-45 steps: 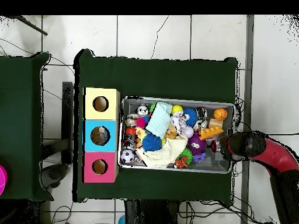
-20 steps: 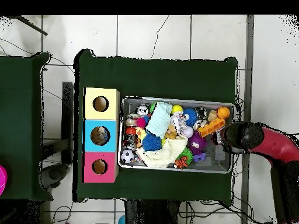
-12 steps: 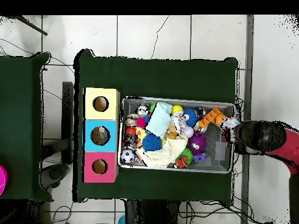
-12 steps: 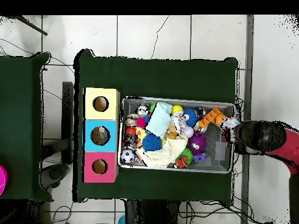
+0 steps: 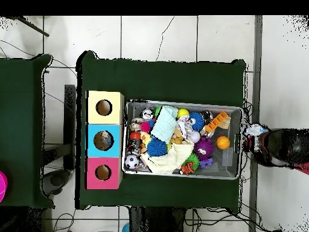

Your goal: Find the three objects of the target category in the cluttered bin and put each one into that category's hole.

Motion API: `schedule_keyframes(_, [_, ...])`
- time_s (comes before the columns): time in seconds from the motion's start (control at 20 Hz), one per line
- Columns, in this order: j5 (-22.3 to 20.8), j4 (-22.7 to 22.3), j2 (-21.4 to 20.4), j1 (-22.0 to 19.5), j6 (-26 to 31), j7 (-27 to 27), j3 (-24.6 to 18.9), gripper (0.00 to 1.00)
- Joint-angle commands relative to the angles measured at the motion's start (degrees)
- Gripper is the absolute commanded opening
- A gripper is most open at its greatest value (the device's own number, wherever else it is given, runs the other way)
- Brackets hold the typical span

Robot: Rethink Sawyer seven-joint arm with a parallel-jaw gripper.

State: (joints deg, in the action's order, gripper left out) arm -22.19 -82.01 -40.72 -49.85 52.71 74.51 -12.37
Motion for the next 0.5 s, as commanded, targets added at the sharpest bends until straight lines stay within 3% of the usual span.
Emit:
schedule_keyframes(0.05, [2.08, -1.97, 0.59, 1.53, 6.25, 3.53, -0.16, 0.00])
schedule_keyframes(0.5, [4.75, -4.51, -1.13, 4.66, 5.97, 6.78, 1.42, 0.00])
